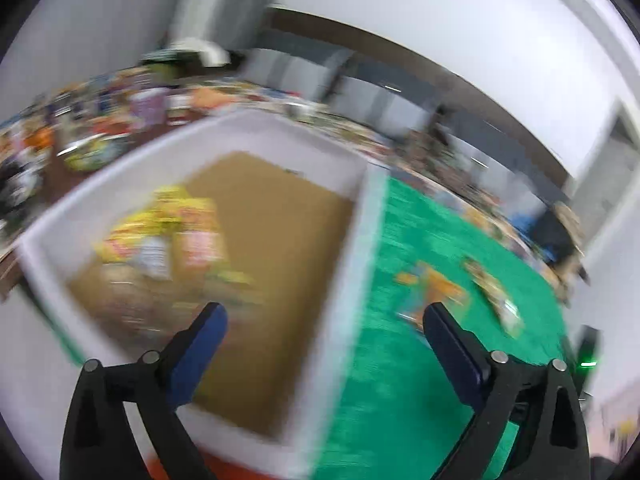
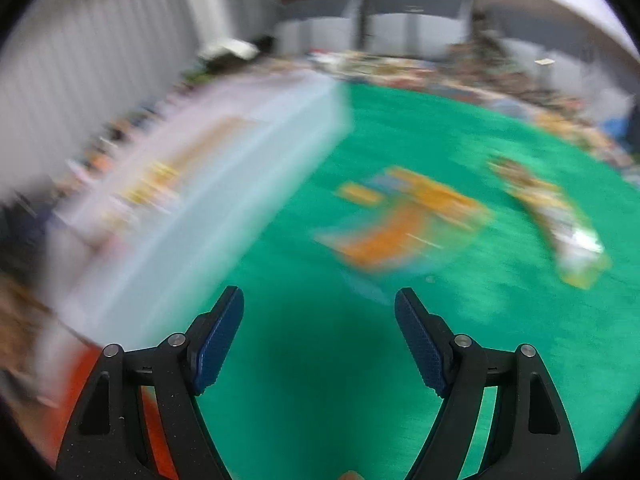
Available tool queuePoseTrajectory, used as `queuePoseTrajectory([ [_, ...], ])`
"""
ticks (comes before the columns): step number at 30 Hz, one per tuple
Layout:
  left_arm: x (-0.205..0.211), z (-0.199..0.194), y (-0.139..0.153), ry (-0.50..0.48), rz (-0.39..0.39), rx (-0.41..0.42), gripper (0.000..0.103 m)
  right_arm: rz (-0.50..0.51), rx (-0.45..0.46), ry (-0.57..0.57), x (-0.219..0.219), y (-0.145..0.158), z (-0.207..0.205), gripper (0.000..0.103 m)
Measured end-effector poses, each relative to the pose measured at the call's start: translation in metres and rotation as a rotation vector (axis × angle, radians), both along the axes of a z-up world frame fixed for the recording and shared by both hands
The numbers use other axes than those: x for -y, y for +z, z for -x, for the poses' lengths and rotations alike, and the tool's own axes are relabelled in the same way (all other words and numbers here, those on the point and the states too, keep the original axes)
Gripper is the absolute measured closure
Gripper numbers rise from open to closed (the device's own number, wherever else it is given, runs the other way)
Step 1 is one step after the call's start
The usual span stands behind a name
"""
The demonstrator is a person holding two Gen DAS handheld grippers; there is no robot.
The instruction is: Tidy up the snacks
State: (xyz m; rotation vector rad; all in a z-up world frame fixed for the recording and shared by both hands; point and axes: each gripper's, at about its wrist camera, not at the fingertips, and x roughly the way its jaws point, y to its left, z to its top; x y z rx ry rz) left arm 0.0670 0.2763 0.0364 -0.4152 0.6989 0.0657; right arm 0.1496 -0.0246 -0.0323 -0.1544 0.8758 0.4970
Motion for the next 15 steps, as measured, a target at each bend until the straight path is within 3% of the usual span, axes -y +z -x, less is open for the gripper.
queuePoseTrajectory([
  [3,0.068,-0.024,-0.006,-0.155,-0.032,-0.013,0.001,0.137,0.021,-0.118,0.077,-0.026,0.002,0.022],
  [6,0.129,-0.053,-0.037,-0.256,-0.097,-0.085,0.001,0.190,0.046,-0.227,0.139,-0.035,0.002,0.022],
  [10,0.188,-0.089,-0.094,-0.290,-0.200,-0.211,0.002,0.200,0.040,-0.375,0.201,-0.040,-0.006,0.022],
  [15,0.216,-0.113,-0.130,-0.289,-0.288,-0.253,0.002,0.147,-0.002,-0.484,0.250,-0.057,-0.019,0.021],
])
